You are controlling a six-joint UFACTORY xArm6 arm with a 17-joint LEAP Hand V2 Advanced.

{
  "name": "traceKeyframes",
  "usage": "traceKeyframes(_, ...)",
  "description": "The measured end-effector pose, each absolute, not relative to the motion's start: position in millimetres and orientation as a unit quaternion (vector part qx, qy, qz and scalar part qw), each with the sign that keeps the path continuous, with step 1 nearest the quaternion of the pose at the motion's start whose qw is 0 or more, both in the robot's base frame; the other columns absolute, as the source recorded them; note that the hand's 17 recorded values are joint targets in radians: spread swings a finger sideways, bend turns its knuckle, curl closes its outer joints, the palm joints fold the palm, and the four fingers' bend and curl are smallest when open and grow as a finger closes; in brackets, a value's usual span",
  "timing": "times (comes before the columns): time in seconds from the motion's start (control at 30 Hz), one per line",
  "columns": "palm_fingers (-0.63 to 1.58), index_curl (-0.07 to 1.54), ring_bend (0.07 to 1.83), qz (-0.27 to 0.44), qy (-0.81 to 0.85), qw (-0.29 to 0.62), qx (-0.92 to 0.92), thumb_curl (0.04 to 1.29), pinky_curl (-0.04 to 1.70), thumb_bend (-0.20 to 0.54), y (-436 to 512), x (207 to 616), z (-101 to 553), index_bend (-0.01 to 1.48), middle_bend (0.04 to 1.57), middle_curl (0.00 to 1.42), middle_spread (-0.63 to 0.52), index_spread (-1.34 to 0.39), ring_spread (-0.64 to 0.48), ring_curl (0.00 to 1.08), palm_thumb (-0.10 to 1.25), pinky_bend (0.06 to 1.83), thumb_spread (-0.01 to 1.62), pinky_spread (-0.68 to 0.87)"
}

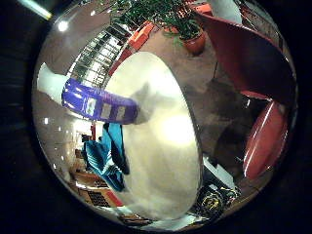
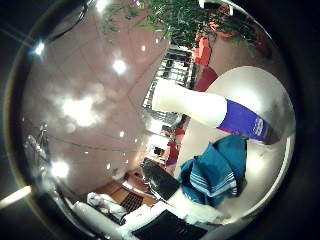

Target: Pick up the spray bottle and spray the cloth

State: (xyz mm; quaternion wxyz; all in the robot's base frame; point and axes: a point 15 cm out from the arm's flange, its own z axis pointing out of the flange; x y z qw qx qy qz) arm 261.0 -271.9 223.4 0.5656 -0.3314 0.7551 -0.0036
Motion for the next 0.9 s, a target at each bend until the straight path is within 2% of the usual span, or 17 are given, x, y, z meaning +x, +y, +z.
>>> traceKeyframes(0.4, 0.2, 0.28, 0.52, 0.006, 0.737, 0.572, -0.36, 0.28, 0.27, -0.02, -245, 318, 234, 0.16, 0.31, 0.36, 0.2, -0.04, 0.23, 0.26, 0.46, 0.42, 1.06, 0.39)
traceKeyframes(0.53, 0.42, 0.29, 0.63, 0.007, 0.733, 0.57, -0.371, 0.32, 0.25, 0.0, -231, 338, 239, 0.17, 0.39, 0.39, 0.11, -0.08, 0.15, 0.29, 0.59, 0.4, 1.08, 0.35)
traceKeyframes(0.63, 0.78, 0.3, 0.83, 0.015, 0.727, 0.574, -0.376, 0.4, 0.26, 0.037, -218, 351, 243, 0.18, 0.54, 0.45, -0.03, -0.17, -0.03, 0.34, 0.8, 0.53, 1.07, 0.16)
traceKeyframes(0.7, 1.01, 0.3, 0.92, 0.028, 0.726, 0.575, -0.376, 0.44, 0.3, 0.02, -208, 357, 244, 0.18, 0.58, 0.48, -0.1, -0.23, -0.14, 0.37, 0.87, 0.73, 1.02, -0.03)
traceKeyframes(0.73, 1.13, 0.32, 0.94, 0.033, 0.725, 0.577, -0.376, 0.46, 0.33, 0.009, -204, 359, 244, 0.2, 0.61, 0.5, -0.13, -0.26, -0.16, 0.39, 0.89, 0.8, 0.99, -0.11)
traceKeyframes(0.8, 1.23, 0.38, 0.99, 0.045, 0.724, 0.577, -0.375, 0.5, 0.38, -0.015, -194, 361, 239, 0.27, 0.7, 0.55, -0.15, -0.3, -0.2, 0.43, 0.92, 0.91, 0.93, -0.25)
traceKeyframes(0.9, 1.34, 0.52, 1.1, 0.058, 0.722, 0.588, -0.359, 0.54, 0.44, -0.017, -182, 364, 234, 0.53, 0.86, 0.6, -0.14, -0.3, -0.18, 0.47, 0.93, 0.99, 0.91, -0.32)
